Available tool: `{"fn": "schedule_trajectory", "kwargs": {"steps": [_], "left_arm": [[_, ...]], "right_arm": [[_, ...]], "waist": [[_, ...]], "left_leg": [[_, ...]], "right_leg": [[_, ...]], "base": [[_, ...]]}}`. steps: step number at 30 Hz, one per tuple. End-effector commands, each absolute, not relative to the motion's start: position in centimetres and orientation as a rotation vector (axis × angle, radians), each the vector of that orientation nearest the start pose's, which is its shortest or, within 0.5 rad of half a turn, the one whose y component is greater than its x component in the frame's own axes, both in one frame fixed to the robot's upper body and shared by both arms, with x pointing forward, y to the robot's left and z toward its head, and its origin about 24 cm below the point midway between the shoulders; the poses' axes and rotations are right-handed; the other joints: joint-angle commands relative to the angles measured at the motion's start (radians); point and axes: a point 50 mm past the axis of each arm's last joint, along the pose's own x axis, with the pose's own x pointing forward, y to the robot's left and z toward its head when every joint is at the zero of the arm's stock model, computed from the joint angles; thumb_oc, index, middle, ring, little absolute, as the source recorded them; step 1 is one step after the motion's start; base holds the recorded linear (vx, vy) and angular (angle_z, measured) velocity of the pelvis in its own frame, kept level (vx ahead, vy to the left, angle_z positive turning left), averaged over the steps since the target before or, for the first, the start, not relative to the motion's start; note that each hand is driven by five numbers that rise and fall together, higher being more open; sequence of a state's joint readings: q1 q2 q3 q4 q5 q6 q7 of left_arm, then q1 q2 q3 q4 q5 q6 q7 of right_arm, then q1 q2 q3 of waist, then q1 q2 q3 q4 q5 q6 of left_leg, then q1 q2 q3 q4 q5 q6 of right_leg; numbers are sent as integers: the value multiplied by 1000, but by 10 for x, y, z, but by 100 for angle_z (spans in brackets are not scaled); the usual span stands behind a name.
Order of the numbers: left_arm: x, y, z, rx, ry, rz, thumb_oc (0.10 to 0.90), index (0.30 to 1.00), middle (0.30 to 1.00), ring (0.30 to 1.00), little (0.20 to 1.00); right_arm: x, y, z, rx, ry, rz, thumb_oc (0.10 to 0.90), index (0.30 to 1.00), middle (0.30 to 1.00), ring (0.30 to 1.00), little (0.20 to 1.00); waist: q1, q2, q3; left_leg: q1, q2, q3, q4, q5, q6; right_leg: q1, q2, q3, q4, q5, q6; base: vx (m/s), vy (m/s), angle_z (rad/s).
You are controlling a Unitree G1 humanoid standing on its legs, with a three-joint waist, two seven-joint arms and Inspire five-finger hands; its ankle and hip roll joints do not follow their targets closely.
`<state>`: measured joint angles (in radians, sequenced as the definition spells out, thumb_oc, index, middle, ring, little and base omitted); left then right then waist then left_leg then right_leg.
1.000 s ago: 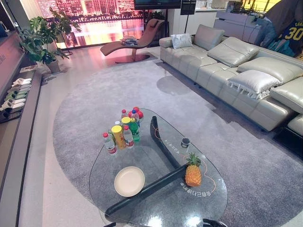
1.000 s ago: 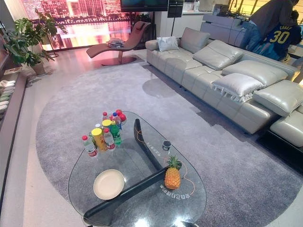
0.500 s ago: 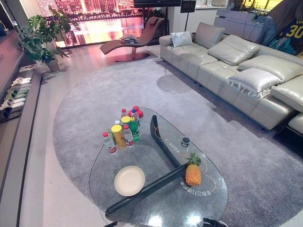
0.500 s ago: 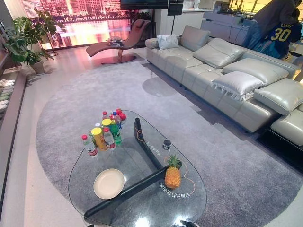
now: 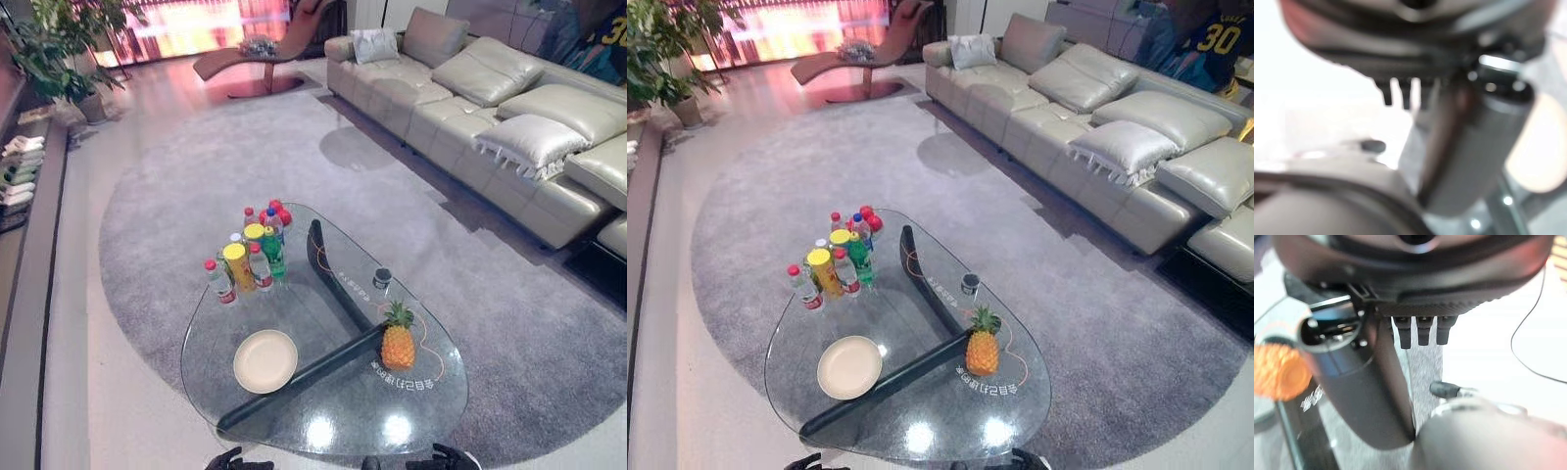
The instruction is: Pick up the fruit to the plate
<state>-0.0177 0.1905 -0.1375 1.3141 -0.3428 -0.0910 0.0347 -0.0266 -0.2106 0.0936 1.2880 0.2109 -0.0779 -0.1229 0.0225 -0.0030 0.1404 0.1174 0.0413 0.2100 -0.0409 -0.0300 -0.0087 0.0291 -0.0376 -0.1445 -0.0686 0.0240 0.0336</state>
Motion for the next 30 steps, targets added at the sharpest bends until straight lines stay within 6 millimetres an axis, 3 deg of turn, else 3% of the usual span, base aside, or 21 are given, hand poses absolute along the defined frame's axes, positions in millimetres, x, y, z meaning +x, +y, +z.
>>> {"fn": "schedule_trajectory", "kwargs": {"steps": [1,11,14,19,22,29,30], "left_arm": [[100,228,-161,-18,1122,328,800,900,900,900,900],[125,241,-148,-3,988,366,800,900,900,900,900],[131,245,-144,-4,940,372,800,900,900,900,900],[134,249,-141,-13,912,375,800,900,900,900,900],[143,254,-133,-7,831,394,800,900,900,900,900],[166,249,-120,-5,716,394,800,900,900,900,900],[170,248,-118,-8,696,392,800,900,900,900,900]], "right_arm": [[124,-259,-143,-152,983,-484,800,900,900,900,900],[193,-278,-90,-91,526,-676,800,900,900,900,900],[225,-278,-56,-130,335,-676,800,900,900,900,900],[245,-277,-25,-160,190,-666,800,900,900,900,900],[265,-282,16,-92,14,-672,800,900,900,900,900],[285,-272,73,-47,-246,-690,800,900,900,900,900],[291,-269,89,-34,-307,-687,800,900,900,900,900]], "waist": [[-2,-48,45],[8,-65,173],[9,-63,220],[8,-64,250],[4,-66,297],[13,-58,366],[16,-57,380]], "left_leg": [[-87,-34,-37,91,-11,-3],[-190,-33,-48,134,-4,8],[-238,-39,-51,162,-3,13],[-278,-43,-51,201,-12,17],[-342,-48,-42,266,-23,23],[-417,-41,-36,318,-35,25],[-432,-42,-37,325,-39,28]], "right_leg": [[-17,-48,-6,78,21,42],[-129,-36,-19,161,15,43],[-173,-35,-22,186,17,44],[-206,-38,-23,216,15,47],[-261,-43,-30,262,11,47],[-339,-45,-45,322,0,42],[-357,-48,-51,331,1,42]], "base": [[-177,-54,-11],[-91,-50,-5],[-102,-4,0],[-8,1,0],[-65,42,1],[-31,24,1],[0,0,0]]}}
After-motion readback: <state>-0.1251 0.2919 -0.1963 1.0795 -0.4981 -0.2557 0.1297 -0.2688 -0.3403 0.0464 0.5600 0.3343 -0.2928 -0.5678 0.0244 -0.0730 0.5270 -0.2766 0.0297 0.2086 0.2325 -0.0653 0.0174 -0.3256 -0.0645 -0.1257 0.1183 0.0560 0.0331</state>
